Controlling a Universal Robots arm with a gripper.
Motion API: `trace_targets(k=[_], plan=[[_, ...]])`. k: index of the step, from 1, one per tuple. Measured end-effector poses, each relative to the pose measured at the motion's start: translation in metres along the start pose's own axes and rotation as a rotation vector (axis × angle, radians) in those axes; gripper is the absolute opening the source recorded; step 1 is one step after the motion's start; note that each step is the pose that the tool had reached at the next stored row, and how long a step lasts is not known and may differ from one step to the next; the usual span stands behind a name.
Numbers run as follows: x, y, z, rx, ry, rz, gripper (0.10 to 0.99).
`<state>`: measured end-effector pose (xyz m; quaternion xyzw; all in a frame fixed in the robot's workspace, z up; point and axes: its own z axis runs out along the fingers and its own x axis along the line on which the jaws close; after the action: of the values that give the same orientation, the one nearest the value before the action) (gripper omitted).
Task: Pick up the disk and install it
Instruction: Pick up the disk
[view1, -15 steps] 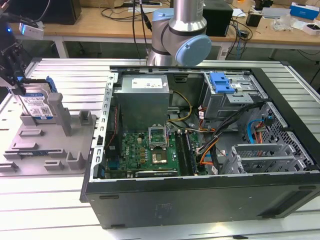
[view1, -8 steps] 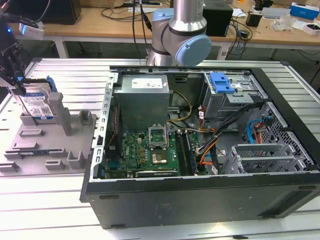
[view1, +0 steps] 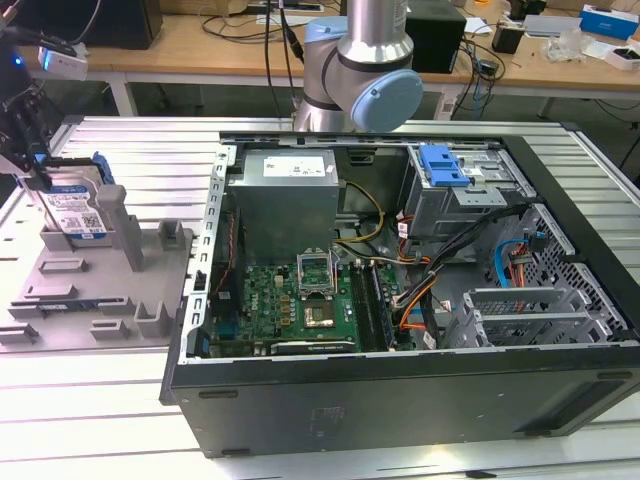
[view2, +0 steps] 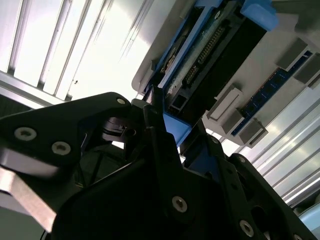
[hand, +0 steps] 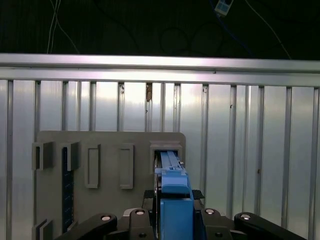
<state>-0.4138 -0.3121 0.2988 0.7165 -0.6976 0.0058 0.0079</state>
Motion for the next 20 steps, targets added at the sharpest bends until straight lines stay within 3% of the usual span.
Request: trace_targets(k=[4,7,10,15,20], plan=[[0.0001,0.0001,-0.0009,0.000,0.0000,0.000,0.369],[0.0002,0.0001,-0.0088,0.000,0.0000,0.000,0.369],[0.0004,0.0002,-0.0218,0.000,0.0000,0.000,0.369],[0.0010,0.0003,-0.0538,0.000,0.0000,0.000,0.369],[0.0016,0.0004,-0.0806,0.000,0.0000,0.000,0.369]])
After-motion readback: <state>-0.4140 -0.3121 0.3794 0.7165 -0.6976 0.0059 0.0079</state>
